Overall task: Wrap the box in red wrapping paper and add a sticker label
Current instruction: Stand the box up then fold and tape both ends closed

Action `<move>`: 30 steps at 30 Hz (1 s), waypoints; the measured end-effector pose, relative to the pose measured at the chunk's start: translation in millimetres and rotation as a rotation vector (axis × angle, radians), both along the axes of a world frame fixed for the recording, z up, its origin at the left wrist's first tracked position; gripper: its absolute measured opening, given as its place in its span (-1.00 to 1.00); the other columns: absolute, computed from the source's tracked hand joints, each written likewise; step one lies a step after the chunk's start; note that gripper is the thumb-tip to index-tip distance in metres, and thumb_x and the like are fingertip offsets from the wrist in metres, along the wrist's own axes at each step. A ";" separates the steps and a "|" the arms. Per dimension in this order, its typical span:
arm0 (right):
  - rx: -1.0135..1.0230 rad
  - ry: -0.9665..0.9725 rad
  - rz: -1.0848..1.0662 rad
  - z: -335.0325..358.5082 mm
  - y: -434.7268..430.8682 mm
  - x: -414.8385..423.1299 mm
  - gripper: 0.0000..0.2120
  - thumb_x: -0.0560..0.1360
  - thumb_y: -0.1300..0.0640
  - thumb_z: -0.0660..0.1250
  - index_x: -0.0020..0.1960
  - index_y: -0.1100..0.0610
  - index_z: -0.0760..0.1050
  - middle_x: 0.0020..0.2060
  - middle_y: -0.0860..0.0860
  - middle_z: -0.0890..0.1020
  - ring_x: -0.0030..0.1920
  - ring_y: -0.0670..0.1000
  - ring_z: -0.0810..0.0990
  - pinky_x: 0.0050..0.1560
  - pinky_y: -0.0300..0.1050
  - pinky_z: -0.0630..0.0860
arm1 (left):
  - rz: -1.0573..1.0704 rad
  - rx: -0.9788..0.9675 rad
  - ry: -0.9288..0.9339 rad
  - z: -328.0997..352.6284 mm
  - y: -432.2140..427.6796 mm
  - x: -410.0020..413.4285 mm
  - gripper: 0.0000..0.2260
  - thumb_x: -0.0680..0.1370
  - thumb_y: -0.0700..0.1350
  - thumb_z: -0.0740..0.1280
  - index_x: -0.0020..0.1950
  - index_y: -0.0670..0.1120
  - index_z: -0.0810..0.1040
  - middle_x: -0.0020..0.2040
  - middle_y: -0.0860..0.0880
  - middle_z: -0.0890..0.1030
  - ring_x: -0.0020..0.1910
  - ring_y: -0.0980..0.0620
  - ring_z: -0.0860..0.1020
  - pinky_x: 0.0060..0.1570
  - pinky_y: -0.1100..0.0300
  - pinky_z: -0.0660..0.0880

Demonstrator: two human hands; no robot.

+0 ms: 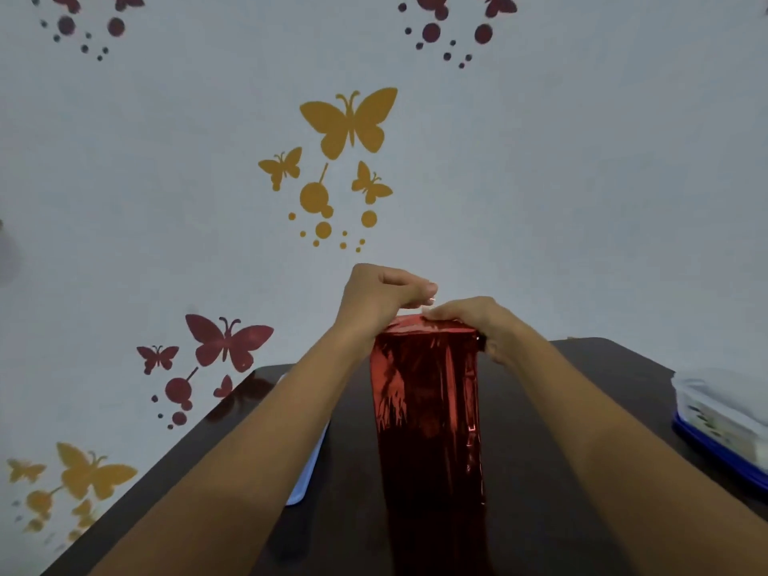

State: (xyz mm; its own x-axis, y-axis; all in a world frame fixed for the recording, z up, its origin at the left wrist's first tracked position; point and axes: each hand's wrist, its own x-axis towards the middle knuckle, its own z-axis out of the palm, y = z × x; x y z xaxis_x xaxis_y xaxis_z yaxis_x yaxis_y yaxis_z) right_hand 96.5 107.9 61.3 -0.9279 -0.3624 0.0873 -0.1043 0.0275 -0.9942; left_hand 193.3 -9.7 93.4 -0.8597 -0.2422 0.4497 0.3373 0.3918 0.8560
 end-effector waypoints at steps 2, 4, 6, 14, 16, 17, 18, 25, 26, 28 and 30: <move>-0.016 -0.009 0.013 0.1 -0.3 1.0 -0.74 0.34 0.18 0.51 -0.05 0.28 0.59 -0.23 0.10 0.65 -0.25 0.04 0.62 -0.08 -0.10 0.57 | 0.036 -0.038 -0.007 -4.6 -2.5 -8.9 -0.98 0.41 -0.17 0.48 -0.22 -0.07 0.69 -0.27 0.06 0.68 -0.15 0.17 0.64 -0.19 0.45 0.42; -0.024 -0.013 0.016 -0.5 -1.2 2.2 -0.78 0.35 0.18 0.51 -0.08 0.27 0.59 -0.23 0.09 0.65 -0.24 0.04 0.62 -0.07 -0.10 0.57 | 0.063 -0.049 -0.030 -9.1 -5.3 -14.4 -0.97 0.42 -0.16 0.48 -0.23 -0.07 0.69 -0.25 0.06 0.68 -0.10 0.16 0.63 -0.03 0.34 0.46; -0.026 -0.019 0.003 0.0 -1.2 3.0 -0.83 0.37 0.19 0.49 -0.12 0.25 0.58 -0.24 0.08 0.64 -0.24 0.03 0.60 -0.10 -0.12 0.57 | 0.061 -0.035 -0.053 -11.5 -8.1 -16.1 -0.98 0.44 -0.16 0.47 -0.18 -0.10 0.69 -0.22 0.06 0.67 -0.12 0.17 0.62 -0.04 0.34 0.49; -0.030 -0.036 -0.007 1.5 0.3 8.3 -0.93 0.43 0.23 0.41 -0.18 0.23 0.55 -0.32 0.05 0.59 -0.34 -0.03 0.55 -0.34 -0.25 0.49 | -0.024 -0.059 -0.034 -17.3 -17.6 -22.4 -0.95 0.40 -0.21 0.49 -0.17 -0.08 0.69 -0.22 0.09 0.70 -0.17 0.23 0.64 -0.12 0.44 0.49; -0.027 -0.035 -0.011 1.4 0.3 9.1 -0.92 0.43 0.23 0.41 -0.17 0.23 0.54 -0.32 0.05 0.59 -0.32 -0.03 0.55 -0.32 -0.24 0.49 | -0.037 -0.021 -0.042 -20.0 -19.3 -25.4 -0.94 0.40 -0.20 0.49 -0.17 -0.07 0.70 -0.17 0.05 0.71 -0.11 0.15 0.65 -0.03 0.33 0.50; -0.027 -0.035 -0.010 1.7 0.5 9.6 -0.92 0.43 0.22 0.41 -0.17 0.23 0.54 -0.31 0.05 0.59 -0.31 -0.02 0.55 -0.31 -0.23 0.49 | -0.046 0.002 -0.042 -20.4 -19.7 -26.4 -0.94 0.40 -0.21 0.49 -0.17 -0.07 0.70 -0.16 0.04 0.71 -0.09 0.13 0.65 -0.02 0.31 0.50; -0.028 -0.035 -0.010 1.8 0.5 9.5 -0.91 0.43 0.22 0.42 -0.18 0.23 0.54 -0.31 0.05 0.59 -0.31 -0.02 0.56 -0.31 -0.23 0.48 | -0.054 0.023 -0.043 -20.7 -20.4 -28.1 -0.95 0.41 -0.21 0.49 -0.17 -0.07 0.70 -0.15 0.02 0.71 -0.08 0.11 0.66 0.00 0.30 0.50; -0.002 -0.031 -0.016 1.9 -0.5 9.2 -0.91 0.45 0.21 0.39 -0.13 0.24 0.53 -0.30 0.05 0.58 -0.32 -0.04 0.54 -0.37 -0.26 0.45 | -0.016 -0.023 -0.090 -21.5 -23.1 -33.6 -0.94 0.38 -0.18 0.51 -0.17 -0.06 0.70 -0.12 0.02 0.70 -0.07 0.08 0.64 0.03 0.26 0.51; -0.002 -0.030 -0.015 2.0 -0.5 9.1 -0.90 0.45 0.21 0.39 -0.11 0.24 0.54 -0.29 0.05 0.58 -0.31 -0.04 0.54 -0.36 -0.25 0.45 | -0.011 -0.035 -0.082 -21.5 -23.3 -33.9 -0.94 0.38 -0.18 0.51 -0.17 -0.07 0.70 -0.14 0.03 0.70 -0.09 0.10 0.64 0.00 0.29 0.51; -0.004 -0.030 -0.012 1.8 -0.7 8.3 -0.89 0.46 0.21 0.38 -0.07 0.25 0.55 -0.29 0.05 0.58 -0.32 -0.04 0.54 -0.37 -0.26 0.46 | 0.004 -0.055 -0.068 -21.8 -22.9 -34.5 -0.93 0.39 -0.19 0.51 -0.15 -0.07 0.70 -0.16 0.04 0.69 -0.12 0.13 0.63 -0.08 0.35 0.49; 0.001 -0.027 -0.011 1.7 -1.3 7.2 -0.88 0.47 0.20 0.37 -0.05 0.25 0.56 -0.29 0.04 0.58 -0.33 -0.05 0.54 -0.41 -0.27 0.46 | 0.021 -0.089 -0.057 -21.2 -22.5 -34.2 -0.91 0.39 -0.19 0.50 -0.12 -0.09 0.70 -0.15 0.04 0.69 -0.11 0.15 0.62 -0.09 0.38 0.47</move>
State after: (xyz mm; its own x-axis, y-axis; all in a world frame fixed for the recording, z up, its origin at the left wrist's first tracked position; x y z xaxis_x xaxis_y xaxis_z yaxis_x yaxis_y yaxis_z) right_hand 103.7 106.6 63.0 -0.9340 -0.3519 0.0619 -0.0772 0.0295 -0.9966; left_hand 159.1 -32.2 72.1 -0.8797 -0.2216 0.4208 0.2803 0.4731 0.8352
